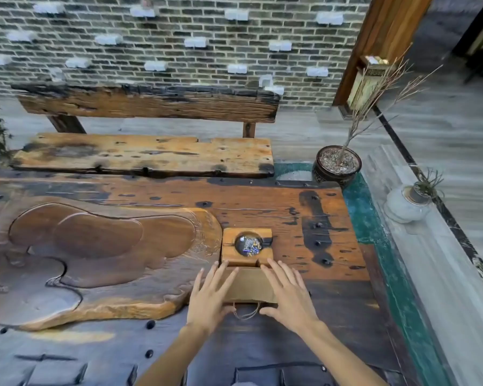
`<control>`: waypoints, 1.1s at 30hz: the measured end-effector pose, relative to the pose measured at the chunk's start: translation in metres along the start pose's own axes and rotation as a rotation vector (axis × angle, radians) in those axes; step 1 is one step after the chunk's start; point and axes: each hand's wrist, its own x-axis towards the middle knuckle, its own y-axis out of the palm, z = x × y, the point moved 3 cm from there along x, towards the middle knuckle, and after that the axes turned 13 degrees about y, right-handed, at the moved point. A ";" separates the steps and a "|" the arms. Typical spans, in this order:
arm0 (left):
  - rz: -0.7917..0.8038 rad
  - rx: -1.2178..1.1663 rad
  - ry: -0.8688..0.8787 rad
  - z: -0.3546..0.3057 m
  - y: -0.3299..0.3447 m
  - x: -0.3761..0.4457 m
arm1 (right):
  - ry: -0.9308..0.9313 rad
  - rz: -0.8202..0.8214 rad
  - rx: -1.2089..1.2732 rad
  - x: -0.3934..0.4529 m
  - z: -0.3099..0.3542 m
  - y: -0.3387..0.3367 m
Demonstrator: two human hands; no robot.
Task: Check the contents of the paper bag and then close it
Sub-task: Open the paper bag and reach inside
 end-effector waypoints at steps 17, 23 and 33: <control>0.199 0.024 0.021 0.010 0.035 0.024 | -0.071 0.043 -0.209 0.028 -0.005 0.048; 0.247 0.040 0.047 0.010 0.038 0.022 | -0.084 0.052 -0.247 0.024 -0.009 0.047; 0.210 0.063 0.083 0.013 0.030 0.020 | -0.125 0.063 -0.214 0.022 -0.009 0.051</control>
